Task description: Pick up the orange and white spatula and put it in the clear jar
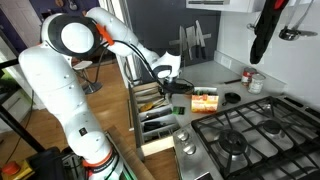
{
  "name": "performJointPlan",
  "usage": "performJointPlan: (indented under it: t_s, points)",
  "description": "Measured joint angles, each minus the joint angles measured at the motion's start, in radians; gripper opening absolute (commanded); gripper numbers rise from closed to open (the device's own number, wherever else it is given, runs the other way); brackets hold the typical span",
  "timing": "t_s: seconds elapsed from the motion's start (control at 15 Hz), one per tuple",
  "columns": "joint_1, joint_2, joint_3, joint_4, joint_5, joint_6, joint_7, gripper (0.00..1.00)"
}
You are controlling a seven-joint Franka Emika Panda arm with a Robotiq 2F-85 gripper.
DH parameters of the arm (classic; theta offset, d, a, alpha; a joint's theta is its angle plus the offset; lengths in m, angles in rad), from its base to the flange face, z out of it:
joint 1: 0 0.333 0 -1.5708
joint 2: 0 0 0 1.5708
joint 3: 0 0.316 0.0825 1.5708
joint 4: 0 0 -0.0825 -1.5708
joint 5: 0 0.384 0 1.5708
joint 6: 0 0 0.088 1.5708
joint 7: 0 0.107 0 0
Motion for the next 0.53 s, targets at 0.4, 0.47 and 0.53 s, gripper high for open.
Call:
performJointPlan:
  t_s: [0.4, 0.47, 0.53]
  points:
    - [0.000, -0.005, 0.000, 0.000, 0.001, 0.015, -0.006, 0.34]
    - [0.000, -0.005, 0.000, 0.000, 0.001, 0.022, -0.006, 0.40]
    - [0.000, -0.003, 0.000, 0.000, 0.001, 0.031, -0.005, 0.48]
